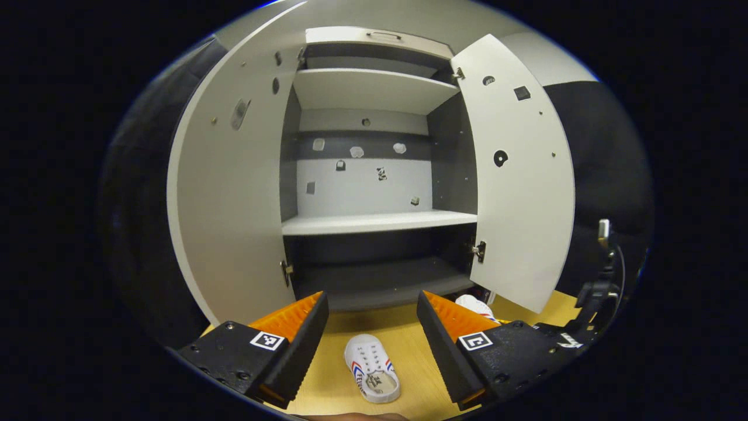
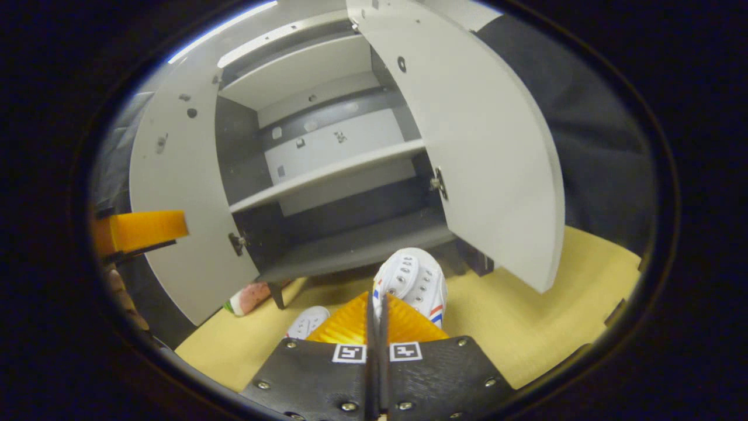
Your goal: Grab one shoe with the right hand and put it into the shoe cabinet, grab the other shoe with the left hand and put it into the shoe cabinet; then close the right door with the right hand and the left door with the left hand.
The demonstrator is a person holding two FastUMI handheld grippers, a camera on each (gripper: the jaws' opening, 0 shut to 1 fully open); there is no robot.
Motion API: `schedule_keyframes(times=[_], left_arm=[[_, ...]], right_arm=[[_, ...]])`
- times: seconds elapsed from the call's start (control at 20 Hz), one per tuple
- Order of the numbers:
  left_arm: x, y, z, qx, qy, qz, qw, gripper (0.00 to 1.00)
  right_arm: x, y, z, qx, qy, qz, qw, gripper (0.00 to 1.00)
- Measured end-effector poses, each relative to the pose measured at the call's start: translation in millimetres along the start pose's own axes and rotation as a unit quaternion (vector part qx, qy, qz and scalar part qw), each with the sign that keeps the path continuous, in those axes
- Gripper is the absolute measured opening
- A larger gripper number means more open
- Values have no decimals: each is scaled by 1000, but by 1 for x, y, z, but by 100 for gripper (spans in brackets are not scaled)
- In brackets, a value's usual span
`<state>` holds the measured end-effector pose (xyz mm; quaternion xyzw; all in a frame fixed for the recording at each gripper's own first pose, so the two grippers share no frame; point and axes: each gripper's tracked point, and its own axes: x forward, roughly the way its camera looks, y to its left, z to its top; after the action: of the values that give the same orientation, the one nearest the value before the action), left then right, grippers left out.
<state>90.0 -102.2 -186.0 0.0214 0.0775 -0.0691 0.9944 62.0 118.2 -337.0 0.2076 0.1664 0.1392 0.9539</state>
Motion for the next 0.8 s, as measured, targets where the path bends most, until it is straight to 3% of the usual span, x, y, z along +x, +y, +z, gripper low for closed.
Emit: schedule_keyframes(times=[0.2, 0.45, 0.55, 0.8], left_arm=[[9, -20, 44, -13, -24, -15, 1000, 92], [16, -32, 59, -33, -32, -46, 998, 92], [20, -29, 55, -29, -30, -60, 997, 92], [30, -2, 57, -27, -34, -42, 998, 92]], right_arm=[[-23, 25, 80, -3, -65, 24, 998, 0], [-31, 45, 169, -67, -130, 22, 989, 0], [-22, 52, 200, -76, -136, 18, 988, 0], [34, 73, 265, -114, -134, 27, 984, 1]])
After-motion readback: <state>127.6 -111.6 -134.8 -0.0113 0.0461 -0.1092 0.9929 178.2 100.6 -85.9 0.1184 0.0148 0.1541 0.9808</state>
